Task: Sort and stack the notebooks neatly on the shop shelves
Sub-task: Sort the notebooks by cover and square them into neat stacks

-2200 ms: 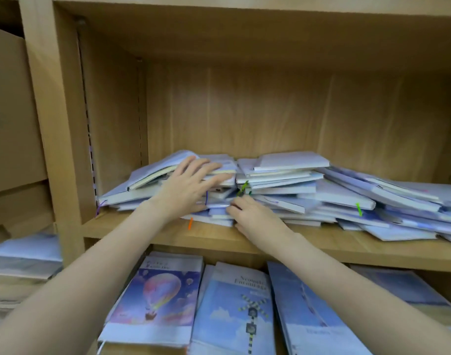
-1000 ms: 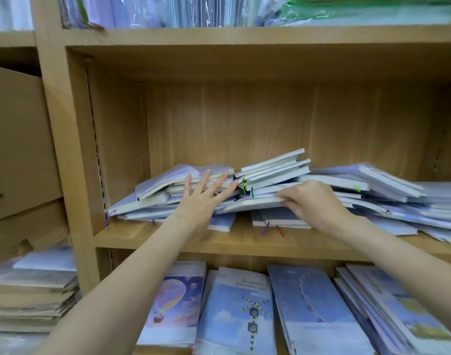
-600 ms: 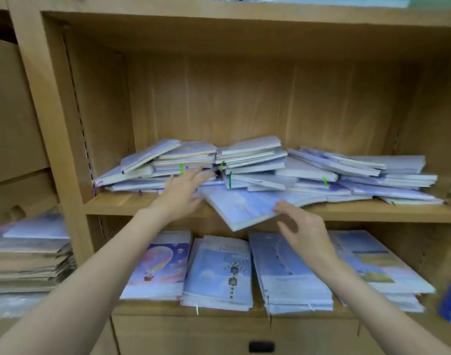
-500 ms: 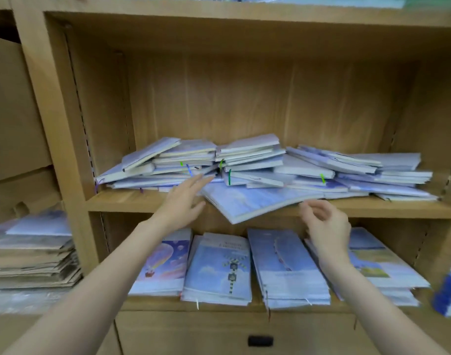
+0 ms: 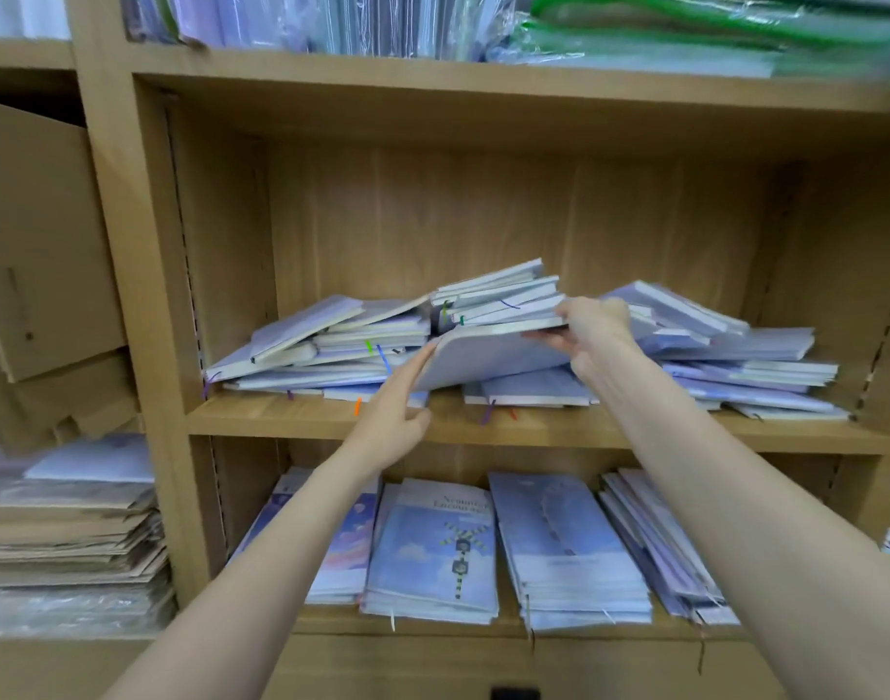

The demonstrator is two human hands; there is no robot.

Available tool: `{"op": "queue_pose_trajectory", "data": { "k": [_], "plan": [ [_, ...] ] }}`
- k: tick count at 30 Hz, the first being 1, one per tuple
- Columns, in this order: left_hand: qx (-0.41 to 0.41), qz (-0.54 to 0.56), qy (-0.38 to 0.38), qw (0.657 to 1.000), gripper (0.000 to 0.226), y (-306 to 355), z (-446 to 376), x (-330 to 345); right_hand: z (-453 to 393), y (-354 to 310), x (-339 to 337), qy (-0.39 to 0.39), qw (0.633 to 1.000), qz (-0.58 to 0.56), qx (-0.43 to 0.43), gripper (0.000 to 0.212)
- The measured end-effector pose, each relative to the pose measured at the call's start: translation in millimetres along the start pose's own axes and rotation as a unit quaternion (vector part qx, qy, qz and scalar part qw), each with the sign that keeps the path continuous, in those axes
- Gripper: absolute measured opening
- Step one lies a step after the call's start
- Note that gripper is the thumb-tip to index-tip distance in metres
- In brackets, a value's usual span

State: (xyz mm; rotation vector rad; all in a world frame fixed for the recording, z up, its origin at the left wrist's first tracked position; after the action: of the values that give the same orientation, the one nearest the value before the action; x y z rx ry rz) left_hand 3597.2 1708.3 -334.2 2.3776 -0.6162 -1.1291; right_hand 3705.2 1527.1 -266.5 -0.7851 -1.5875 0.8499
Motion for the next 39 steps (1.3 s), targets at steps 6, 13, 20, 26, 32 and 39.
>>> {"op": "queue_pose_trajectory", "data": {
  "k": [6, 13, 20, 26, 32, 39],
  "plan": [
    [-0.044, 0.143, 0.028, 0.988, 0.050, 7, 17, -9, 12, -2, -30, 0.008, 0.999, 0.032, -0.009, 0.017],
    [-0.181, 0.357, 0.039, 0.916, 0.038, 28, 25, -16, 46, -57, -44, 0.009, 0.993, 0.102, -0.063, 0.016],
    [-0.249, 0.389, -0.205, 0.863, 0.028, 30, 97, 35, 113, -23, -134, -0.035, 0.994, 0.106, -0.006, 0.003],
    [-0.321, 0.315, -0.340, 0.826, 0.066, -4, 180, 90, 152, 39, -191, -0.055, 0.979, 0.183, 0.074, 0.051],
    [-0.417, 0.276, -0.211, 0.840, 0.026, -58, 195, 75, 145, 134, -184, -0.101, 0.941, 0.194, 0.258, 0.030],
    [-0.419, 0.306, -0.028, 0.855, 0.026, -127, 132, 73, 65, 194, -124, -0.114, 0.950, 0.211, 0.199, 0.048]
  ]
}}
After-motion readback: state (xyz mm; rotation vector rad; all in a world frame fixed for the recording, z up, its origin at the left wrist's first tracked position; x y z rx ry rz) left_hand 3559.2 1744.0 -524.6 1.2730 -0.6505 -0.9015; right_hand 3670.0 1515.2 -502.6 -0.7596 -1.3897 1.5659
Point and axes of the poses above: each hand's wrist, its own z-axis away from the middle knuckle, its own x-axis out of the palm, y = z × x, the point moved 8 cm from there along -z, towards the middle knuckle, and after that the axes turned 8 degrees about -z, right-handed, at the moved point
